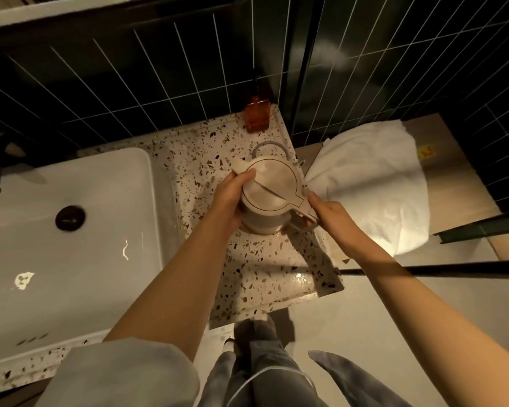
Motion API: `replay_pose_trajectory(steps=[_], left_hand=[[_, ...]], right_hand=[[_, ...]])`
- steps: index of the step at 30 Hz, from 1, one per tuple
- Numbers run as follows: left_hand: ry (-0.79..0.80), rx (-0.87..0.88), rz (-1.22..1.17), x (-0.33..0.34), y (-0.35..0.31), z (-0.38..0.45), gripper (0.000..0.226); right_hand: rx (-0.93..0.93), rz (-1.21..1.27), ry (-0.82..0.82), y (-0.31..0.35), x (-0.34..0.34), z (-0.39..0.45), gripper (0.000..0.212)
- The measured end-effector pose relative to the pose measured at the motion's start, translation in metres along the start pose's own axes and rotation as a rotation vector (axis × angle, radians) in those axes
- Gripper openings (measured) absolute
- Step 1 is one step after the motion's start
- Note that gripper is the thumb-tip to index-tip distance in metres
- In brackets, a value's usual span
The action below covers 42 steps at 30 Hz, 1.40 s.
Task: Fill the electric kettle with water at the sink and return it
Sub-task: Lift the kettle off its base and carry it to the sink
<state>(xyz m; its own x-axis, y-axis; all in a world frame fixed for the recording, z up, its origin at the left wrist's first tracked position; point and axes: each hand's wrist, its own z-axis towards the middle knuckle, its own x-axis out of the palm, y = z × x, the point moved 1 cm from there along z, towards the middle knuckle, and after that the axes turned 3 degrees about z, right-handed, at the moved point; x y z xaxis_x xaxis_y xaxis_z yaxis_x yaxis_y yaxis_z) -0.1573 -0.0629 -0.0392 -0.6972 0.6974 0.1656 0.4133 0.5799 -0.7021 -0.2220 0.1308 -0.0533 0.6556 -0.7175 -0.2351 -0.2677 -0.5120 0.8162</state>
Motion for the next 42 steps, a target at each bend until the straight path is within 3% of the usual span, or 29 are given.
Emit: replay_pose_trajectory(steps=[2, 6, 8, 13, 20, 24, 29, 32, 35, 42], left_hand=[[0.005, 0.007, -0.023, -0.002, 0.001, 0.001, 0.017], [0.002, 0.026, -0.050, -0.007, 0.000, -0.003, 0.036], [0.024, 0.044, -0.055, -0.012, -0.001, -0.010, 0.042], [0.025, 0.146, -0.090, -0.033, -0.017, -0.039, 0.034], [-0.078, 0.308, -0.194, -0.080, -0.044, -0.096, 0.023], [-0.150, 0.380, -0.206, -0.122, -0.055, -0.121, 0.027], [-0.158, 0.408, -0.234, -0.187, -0.061, -0.140, 0.035], [-0.160, 0.401, -0.250, -0.233, -0.063, -0.146, 0.035], [-0.173, 0.362, -0.242, -0.283, -0.069, -0.153, 0.037], [-0.205, 0.298, -0.212, -0.396, -0.082, -0.166, 0.034]], right_hand=[[-0.012, 0.003, 0.012, 0.000, 0.001, 0.000, 0.073], [-0.084, 0.009, 0.034, 0.007, 0.003, -0.005, 0.094], [-0.148, 0.037, 0.063, 0.016, 0.004, -0.012, 0.091], [-0.257, 0.142, 0.136, 0.040, 0.012, -0.037, 0.075], [-0.427, 0.306, 0.080, 0.077, 0.058, -0.056, 0.080], [-0.447, 0.309, 0.121, 0.097, 0.096, -0.065, 0.073], [-0.467, 0.263, 0.226, 0.122, 0.156, -0.077, 0.045], [-0.457, 0.238, 0.314, 0.134, 0.193, -0.088, 0.051], [-0.429, 0.227, 0.380, 0.144, 0.236, -0.105, 0.043], [-0.392, 0.258, 0.363, 0.152, 0.353, -0.126, 0.032]])
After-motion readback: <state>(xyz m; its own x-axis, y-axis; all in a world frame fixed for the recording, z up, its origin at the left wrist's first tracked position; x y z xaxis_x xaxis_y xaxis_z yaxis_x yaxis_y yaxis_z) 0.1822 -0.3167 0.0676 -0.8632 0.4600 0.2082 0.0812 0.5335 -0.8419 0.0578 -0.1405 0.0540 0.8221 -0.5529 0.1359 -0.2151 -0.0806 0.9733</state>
